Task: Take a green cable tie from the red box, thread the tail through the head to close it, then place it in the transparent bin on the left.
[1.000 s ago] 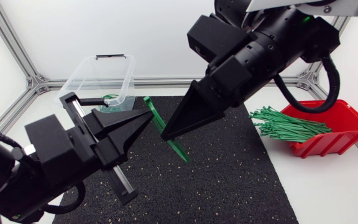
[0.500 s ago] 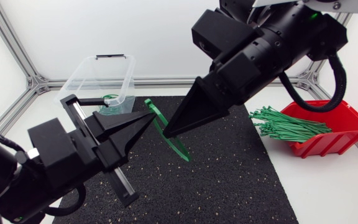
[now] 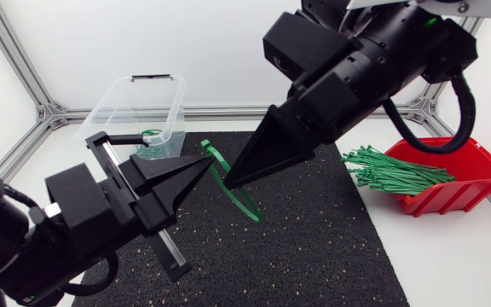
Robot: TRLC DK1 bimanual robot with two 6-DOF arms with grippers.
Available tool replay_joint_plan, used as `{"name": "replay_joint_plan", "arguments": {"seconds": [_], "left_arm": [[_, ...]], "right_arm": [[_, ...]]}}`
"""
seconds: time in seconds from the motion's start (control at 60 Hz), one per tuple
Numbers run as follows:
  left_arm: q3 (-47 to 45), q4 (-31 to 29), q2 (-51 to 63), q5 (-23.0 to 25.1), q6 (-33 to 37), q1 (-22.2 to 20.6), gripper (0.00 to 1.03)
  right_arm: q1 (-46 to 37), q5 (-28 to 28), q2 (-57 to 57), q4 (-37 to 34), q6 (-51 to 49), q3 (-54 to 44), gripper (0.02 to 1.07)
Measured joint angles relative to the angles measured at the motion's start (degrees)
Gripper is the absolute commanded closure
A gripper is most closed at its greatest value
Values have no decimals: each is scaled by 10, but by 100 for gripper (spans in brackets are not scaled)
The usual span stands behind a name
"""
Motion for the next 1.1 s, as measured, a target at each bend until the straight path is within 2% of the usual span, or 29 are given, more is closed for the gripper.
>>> {"name": "replay_joint_plan", "arguments": {"seconds": [0.133, 1.1], "left_arm": [[0, 0, -1, 0, 0, 15, 100], [1, -8, -26, 0, 0, 16, 100]], "right_arm": [[0, 0, 0, 2, 0, -2, 102], [27, 0, 15, 2, -10, -17, 102]]}}
